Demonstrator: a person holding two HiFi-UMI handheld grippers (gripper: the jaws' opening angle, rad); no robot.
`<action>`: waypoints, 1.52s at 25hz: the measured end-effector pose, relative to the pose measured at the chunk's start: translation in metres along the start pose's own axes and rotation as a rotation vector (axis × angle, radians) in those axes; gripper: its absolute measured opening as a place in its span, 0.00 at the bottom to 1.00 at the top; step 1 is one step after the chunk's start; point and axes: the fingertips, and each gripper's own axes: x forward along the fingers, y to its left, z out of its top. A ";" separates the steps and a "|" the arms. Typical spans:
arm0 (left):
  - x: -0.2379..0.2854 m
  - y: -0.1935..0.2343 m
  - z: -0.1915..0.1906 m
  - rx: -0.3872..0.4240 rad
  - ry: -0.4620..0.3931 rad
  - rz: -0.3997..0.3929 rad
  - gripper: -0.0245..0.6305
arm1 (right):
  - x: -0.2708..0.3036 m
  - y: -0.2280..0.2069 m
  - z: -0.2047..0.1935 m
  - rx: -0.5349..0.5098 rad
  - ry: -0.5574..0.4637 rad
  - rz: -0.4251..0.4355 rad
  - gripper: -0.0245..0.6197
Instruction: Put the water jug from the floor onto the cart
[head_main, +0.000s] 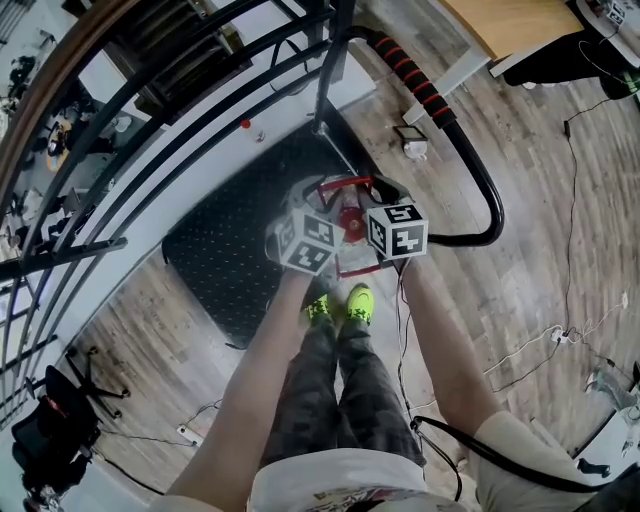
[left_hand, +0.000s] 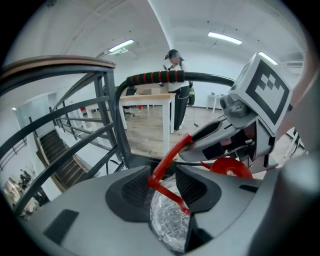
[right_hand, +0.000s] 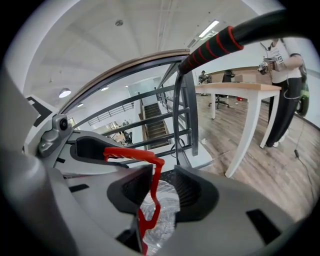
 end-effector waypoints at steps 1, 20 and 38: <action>-0.001 -0.001 0.000 0.003 0.000 0.005 0.25 | -0.002 -0.004 0.000 0.019 -0.002 -0.010 0.26; -0.099 0.002 0.014 0.014 -0.022 0.083 0.33 | -0.076 0.032 -0.001 -0.008 0.069 0.008 0.36; -0.238 -0.052 0.105 -0.028 -0.217 -0.021 0.05 | -0.212 0.103 0.095 0.181 -0.195 0.127 0.07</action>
